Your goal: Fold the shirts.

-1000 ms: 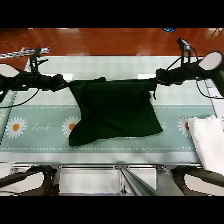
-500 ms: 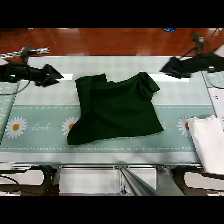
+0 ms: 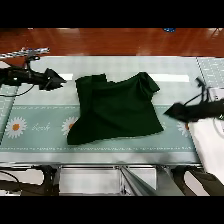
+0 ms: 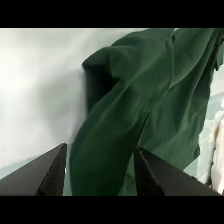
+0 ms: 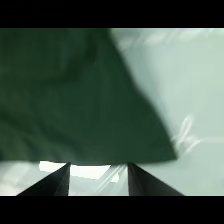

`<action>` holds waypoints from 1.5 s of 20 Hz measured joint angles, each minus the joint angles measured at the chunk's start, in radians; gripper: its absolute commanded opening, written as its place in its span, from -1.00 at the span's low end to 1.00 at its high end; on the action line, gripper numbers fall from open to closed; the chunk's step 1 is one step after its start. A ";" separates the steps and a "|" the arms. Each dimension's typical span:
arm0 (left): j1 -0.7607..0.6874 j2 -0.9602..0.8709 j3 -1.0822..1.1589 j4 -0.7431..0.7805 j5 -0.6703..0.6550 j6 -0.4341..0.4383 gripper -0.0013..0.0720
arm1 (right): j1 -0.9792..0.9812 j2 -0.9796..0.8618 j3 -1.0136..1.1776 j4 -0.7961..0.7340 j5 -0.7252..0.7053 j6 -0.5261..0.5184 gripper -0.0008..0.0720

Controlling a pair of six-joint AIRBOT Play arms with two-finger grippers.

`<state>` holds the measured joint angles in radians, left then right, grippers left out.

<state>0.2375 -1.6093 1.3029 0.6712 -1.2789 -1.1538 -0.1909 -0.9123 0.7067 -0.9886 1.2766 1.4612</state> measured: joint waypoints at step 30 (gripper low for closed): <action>-0.204 -0.237 0.196 -0.077 0.027 0.065 -0.91 | 0.523 -0.230 -0.211 0.224 -0.463 0.224 0.14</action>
<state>0.0334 -1.8465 1.4986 0.5941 -1.2522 -1.0889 0.3325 -1.1423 0.4957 -0.7643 0.8135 1.6855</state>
